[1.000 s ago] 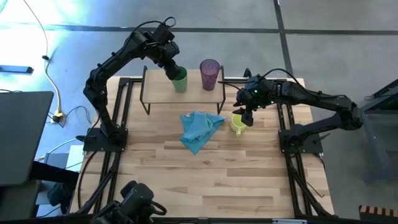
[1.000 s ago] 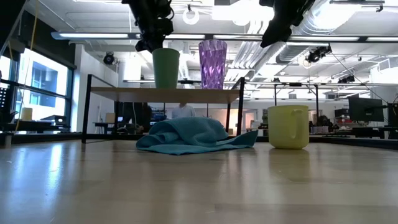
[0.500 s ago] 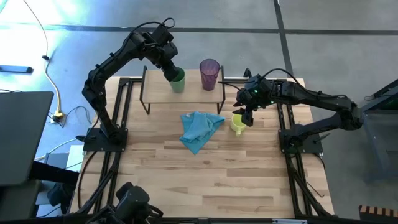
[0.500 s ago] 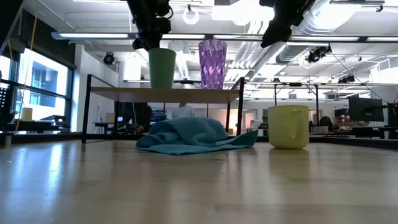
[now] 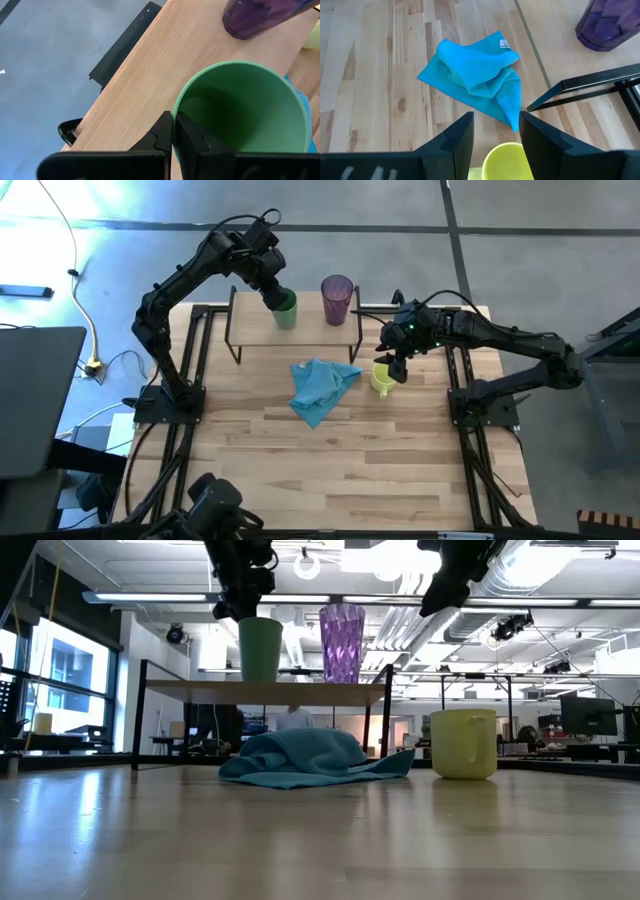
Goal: Stack small to large cups/mugs on shelf
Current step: Put the green cup on the shelf
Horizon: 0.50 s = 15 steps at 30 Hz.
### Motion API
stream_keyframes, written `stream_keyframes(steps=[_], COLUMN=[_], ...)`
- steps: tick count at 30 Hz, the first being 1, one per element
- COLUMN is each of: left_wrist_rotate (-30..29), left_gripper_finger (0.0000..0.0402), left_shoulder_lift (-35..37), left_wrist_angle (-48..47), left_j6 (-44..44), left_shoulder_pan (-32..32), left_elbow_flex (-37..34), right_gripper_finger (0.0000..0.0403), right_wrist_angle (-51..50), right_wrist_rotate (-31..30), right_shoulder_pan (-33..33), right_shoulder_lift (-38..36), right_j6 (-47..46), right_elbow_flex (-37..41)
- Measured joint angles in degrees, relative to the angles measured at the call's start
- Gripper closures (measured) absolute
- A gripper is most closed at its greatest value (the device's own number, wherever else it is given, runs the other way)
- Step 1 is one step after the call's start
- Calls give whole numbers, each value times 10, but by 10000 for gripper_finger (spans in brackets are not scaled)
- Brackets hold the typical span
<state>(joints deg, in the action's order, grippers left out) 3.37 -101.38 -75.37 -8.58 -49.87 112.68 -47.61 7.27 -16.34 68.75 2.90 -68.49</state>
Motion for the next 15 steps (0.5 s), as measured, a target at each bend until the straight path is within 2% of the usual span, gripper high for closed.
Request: stream_keyframes(steps=[15], left_wrist_rotate=[7], left_gripper_finger=[401], left_shoulder_lift=[0], left_wrist_angle=[12], left_j6=[0], left_shoulder_pan=[0], left_elbow_flex=[0], right_gripper_finger=[253], right_wrist_angle=[0], right_wrist_rotate=[0], right_shoulder_pan=[0], right_shoulder_lift=[0], right_j6=[1], right_elbow_flex=[0])
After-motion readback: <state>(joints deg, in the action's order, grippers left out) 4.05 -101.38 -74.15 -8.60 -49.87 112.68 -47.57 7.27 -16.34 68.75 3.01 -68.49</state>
